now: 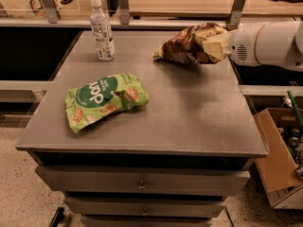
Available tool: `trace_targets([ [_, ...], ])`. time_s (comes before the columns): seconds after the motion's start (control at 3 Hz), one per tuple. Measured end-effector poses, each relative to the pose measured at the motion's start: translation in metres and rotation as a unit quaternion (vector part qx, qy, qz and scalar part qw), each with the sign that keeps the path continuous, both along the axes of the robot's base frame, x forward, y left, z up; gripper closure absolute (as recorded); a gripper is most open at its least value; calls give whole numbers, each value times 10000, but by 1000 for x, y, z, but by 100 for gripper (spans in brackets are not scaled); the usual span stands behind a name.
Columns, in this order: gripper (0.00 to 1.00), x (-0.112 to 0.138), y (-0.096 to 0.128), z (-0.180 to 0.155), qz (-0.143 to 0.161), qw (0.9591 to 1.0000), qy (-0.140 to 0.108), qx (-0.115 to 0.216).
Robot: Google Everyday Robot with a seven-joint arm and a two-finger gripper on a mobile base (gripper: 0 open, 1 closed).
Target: Move brown chip bag near green rice chip bag
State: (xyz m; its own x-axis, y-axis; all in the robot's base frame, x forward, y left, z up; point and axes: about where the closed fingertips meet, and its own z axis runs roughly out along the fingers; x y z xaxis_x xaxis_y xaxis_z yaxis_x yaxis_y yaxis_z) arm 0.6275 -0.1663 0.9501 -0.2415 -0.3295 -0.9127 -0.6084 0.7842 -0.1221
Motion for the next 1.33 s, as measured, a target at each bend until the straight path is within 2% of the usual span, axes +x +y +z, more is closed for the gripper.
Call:
trace_targets([
  [0.33,100,-41,12,10,239,9991,202,273],
  [0.67,100,-67,22,11,409,9969,361,563],
  [1.0,100,-83,34,12,848,9920,442,818],
  [1.33,100,-95,41,8,1342,9861,523,831],
])
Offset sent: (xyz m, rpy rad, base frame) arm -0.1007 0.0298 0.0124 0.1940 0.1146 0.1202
